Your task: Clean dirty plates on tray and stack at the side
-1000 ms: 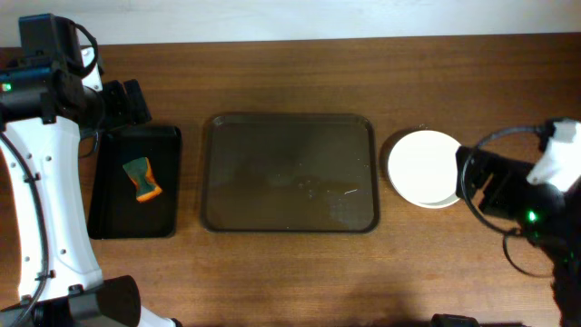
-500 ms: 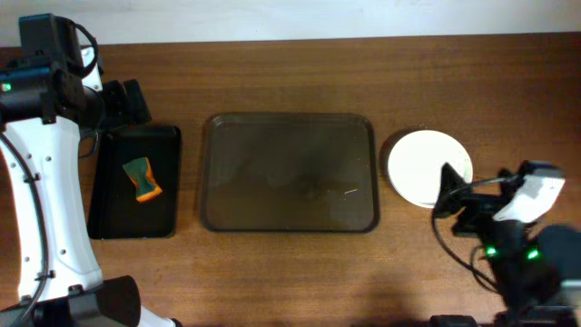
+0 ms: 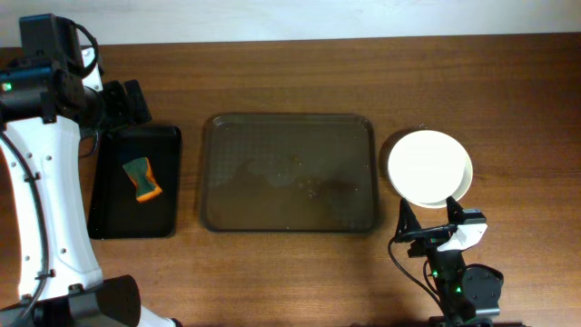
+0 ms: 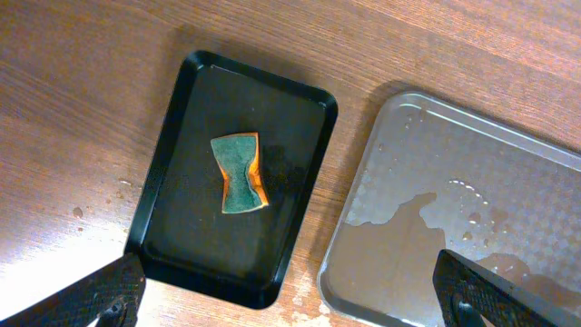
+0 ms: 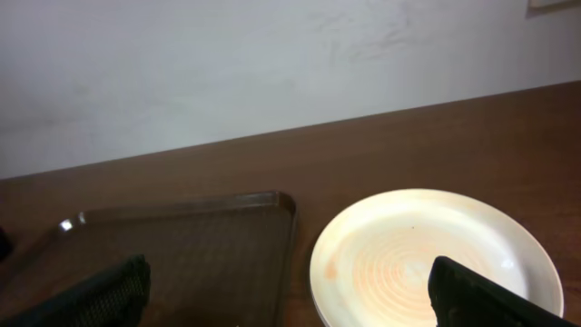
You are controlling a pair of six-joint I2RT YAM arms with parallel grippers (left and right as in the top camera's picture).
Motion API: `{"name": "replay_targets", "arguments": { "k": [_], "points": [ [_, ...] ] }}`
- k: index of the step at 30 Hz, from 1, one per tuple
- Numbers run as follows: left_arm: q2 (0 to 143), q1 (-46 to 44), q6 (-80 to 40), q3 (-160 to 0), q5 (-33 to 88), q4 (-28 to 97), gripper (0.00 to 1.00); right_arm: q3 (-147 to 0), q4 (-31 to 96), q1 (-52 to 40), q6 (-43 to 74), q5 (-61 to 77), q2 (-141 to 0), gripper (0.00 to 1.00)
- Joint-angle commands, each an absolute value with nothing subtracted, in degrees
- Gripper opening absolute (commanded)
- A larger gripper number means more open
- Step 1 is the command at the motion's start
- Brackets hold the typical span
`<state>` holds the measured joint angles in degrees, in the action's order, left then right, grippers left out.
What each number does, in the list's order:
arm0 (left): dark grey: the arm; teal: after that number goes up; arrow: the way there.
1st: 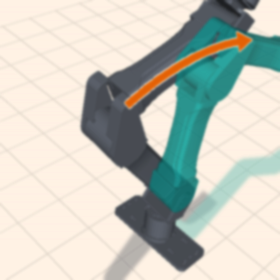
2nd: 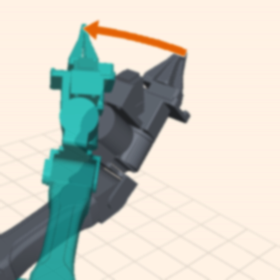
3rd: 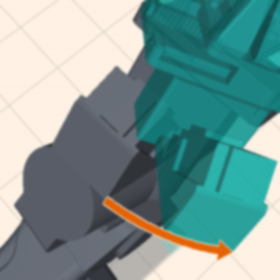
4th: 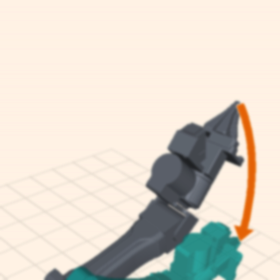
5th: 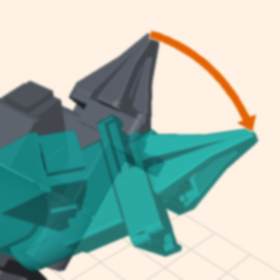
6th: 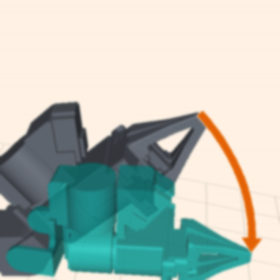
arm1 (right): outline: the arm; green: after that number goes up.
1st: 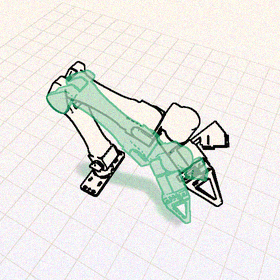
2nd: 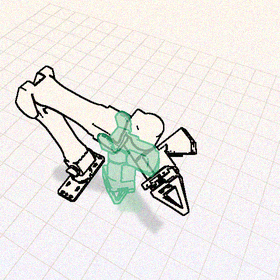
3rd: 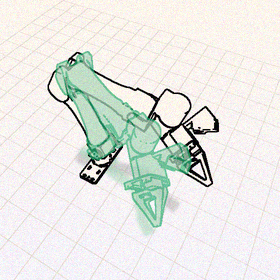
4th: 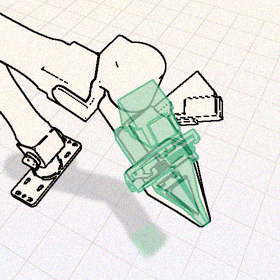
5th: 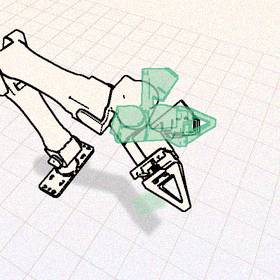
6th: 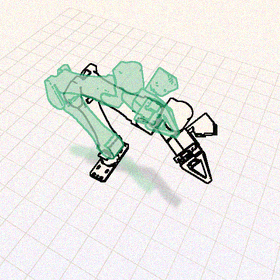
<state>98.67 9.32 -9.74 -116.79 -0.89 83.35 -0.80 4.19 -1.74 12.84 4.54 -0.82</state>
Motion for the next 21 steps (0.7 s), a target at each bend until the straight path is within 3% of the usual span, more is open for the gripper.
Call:
{"name": "replay_targets", "arguments": {
  "k": [1, 14, 17, 21],
  "points": [
    [98.76, 9.15, -9.80, -116.84, -0.91, 83.24, 1.00, -0.32, 4.08, -2.28, 12.45, 4.43, -0.19, 0.98],
    [98.76, 9.15, -9.80, -116.84, -0.91, 83.24, 1.00, -0.32, 4.08, -2.28, 12.45, 4.43, -0.21, 0.98],
    [98.76, 9.17, -5.54, -116.84, -9.50, 83.22, 1.00, -0.32, 4.08, -2.28, 12.45, 4.43, -0.21, 0.98],
    [91.22, 7.25, -5.54, -116.38, -10.48, 82.39, 1.00, -0.32, 4.10, -2.28, 12.45, 4.43, -0.21, 0.98]
  ]
}}
